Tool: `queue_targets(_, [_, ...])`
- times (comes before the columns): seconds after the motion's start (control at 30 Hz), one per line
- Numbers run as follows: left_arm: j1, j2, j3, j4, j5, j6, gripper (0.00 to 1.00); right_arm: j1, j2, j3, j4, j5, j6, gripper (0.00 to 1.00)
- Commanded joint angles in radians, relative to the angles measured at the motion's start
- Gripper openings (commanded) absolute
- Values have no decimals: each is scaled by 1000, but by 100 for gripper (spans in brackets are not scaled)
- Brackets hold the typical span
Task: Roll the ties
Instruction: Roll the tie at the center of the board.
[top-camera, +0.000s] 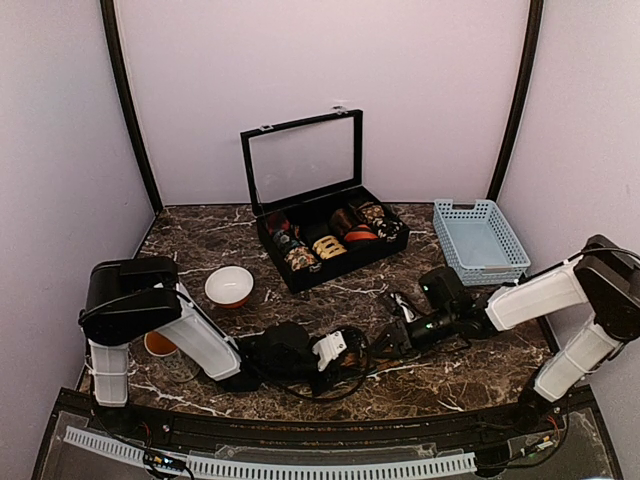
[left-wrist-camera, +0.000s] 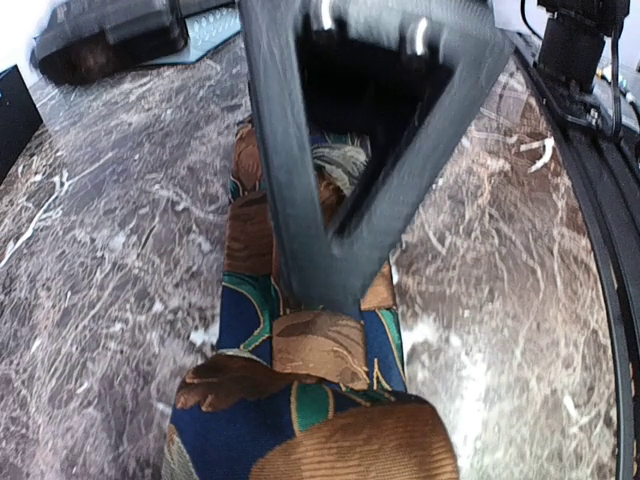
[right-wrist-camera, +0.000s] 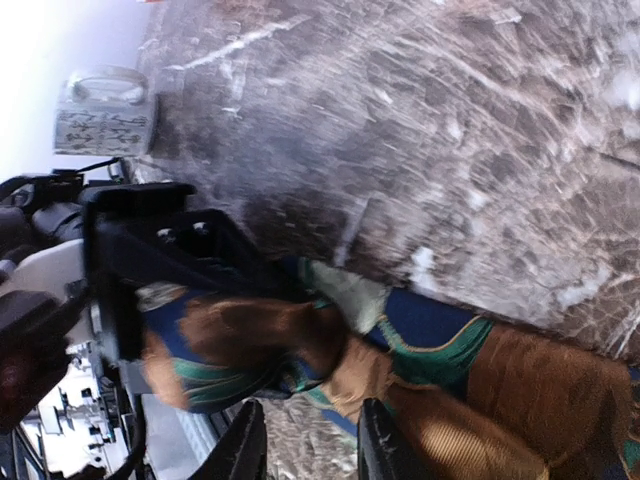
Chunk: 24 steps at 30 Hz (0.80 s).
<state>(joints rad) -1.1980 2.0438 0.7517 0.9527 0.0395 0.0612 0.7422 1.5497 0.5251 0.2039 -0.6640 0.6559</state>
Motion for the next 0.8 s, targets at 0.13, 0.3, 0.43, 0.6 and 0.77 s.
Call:
queue_targets(0.13, [-3, -48, -25, -293, -20, 64, 28, 45, -40, 70, 25, -76, 71, 47])
queue_targets(0.3, [-3, -48, -17, -301, -10, 68, 28, 97, 37, 127, 3, -46, 73, 49])
queue_targets(0.43, [-3, -50, -18, -302, -5, 69, 28, 119, 107, 155, -2, -25, 72, 45])
queue_targets(0.6, [-2, -51, -24, -299, -8, 66, 28, 122, 132, 136, 0, -24, 70, 22])
queue_targets(0.77, [-2, -56, -18, -300, -10, 64, 33, 111, 135, 86, 3, -8, 65, 0])
